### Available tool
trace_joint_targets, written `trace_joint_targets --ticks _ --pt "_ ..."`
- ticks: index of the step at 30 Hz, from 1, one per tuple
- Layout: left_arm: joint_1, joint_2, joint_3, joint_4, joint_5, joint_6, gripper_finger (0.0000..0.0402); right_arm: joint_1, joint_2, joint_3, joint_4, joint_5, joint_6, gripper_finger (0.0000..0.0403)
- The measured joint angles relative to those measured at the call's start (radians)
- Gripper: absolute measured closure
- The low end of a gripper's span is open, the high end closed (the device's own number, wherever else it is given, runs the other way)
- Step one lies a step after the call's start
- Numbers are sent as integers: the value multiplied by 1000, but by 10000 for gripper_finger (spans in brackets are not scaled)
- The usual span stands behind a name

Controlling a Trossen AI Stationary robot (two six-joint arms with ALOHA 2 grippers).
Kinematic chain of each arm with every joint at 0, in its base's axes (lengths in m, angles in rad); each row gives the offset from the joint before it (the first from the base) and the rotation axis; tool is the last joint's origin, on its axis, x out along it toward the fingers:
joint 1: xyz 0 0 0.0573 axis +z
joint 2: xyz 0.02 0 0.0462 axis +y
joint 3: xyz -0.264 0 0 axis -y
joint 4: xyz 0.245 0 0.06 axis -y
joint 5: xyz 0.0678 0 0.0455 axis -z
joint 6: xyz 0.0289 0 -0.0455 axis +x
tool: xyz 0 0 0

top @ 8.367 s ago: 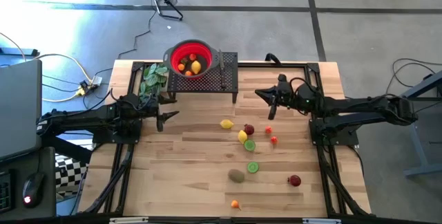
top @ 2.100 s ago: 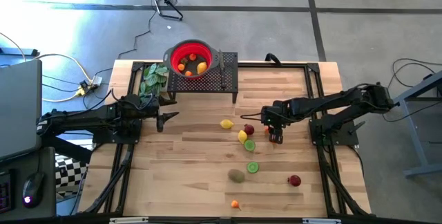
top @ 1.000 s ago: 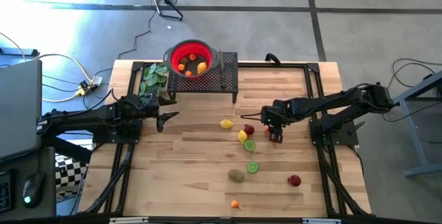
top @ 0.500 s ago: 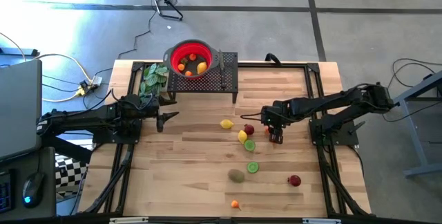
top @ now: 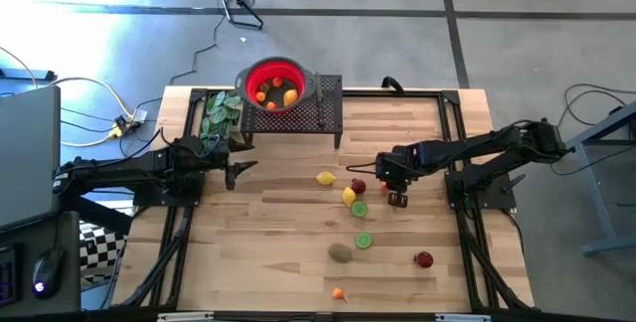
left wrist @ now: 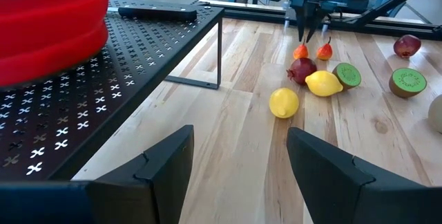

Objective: Pick & Place Fruit
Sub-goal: Put the orange pear into the red strainer bowl on the shelf

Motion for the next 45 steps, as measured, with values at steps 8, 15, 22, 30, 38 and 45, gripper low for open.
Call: trace_joint_targets --ticks 8,15,22,30,38,45 --pt "0 0 0 0 0 0 174 0 0 0 0 -19 0 397" --pt "0 0 0 0 1 0 174 0 0 0 1 -21 11 398" --pt "0 0 0 0 5 0 174 0 -6 0 33 -15 11 399" --pt "0 0 0 0 4 0 174 0 -6 43 49 26 29 399" --pt "0 0 0 0 3 0 174 0 -6 209 -49 113 -26 399" --pt "0 0 0 0 0 0 174 0 -6 343 -56 143 -28 399"
